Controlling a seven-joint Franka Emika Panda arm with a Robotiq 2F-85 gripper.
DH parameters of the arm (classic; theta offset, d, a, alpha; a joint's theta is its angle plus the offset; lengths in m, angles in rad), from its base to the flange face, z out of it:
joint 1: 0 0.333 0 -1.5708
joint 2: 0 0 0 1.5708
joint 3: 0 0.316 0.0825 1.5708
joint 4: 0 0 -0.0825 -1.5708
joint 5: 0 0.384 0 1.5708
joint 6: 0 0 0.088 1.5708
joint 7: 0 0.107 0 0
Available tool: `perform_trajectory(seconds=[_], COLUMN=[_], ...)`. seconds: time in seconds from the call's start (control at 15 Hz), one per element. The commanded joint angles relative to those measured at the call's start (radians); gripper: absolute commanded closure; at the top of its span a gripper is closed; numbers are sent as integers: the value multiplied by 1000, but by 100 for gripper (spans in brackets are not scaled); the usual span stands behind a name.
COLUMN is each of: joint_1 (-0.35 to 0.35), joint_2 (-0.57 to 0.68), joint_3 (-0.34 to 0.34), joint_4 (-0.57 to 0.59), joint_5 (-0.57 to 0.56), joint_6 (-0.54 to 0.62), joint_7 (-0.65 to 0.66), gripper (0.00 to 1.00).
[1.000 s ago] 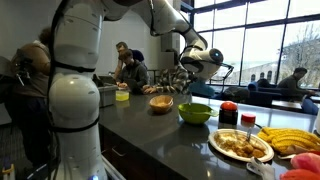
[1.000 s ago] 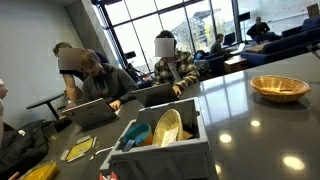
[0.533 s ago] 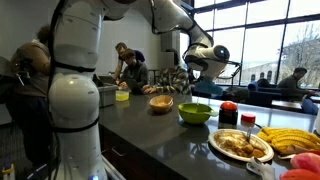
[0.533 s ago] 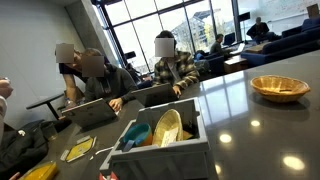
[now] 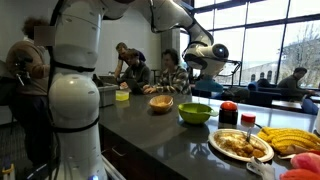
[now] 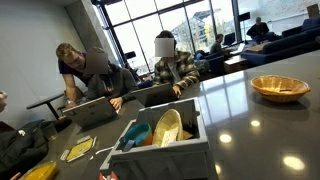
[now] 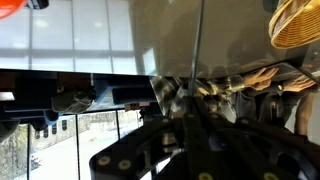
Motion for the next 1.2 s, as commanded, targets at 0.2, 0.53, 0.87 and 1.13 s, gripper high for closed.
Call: perform_trajectory(seconds=[0.2,0.53,0.87,1.13], joint_1=[-8,-32,-47,-17], joint_2=[15,21,40,29], joint_3=[-16,-29,-41,-50], joint_4=[49,42,42,31], joint_5=[48,79,85,53], joint_6=[2,-113,-241,-74], joint_7=[-4,98,201,139], gripper=[99,99,99,99])
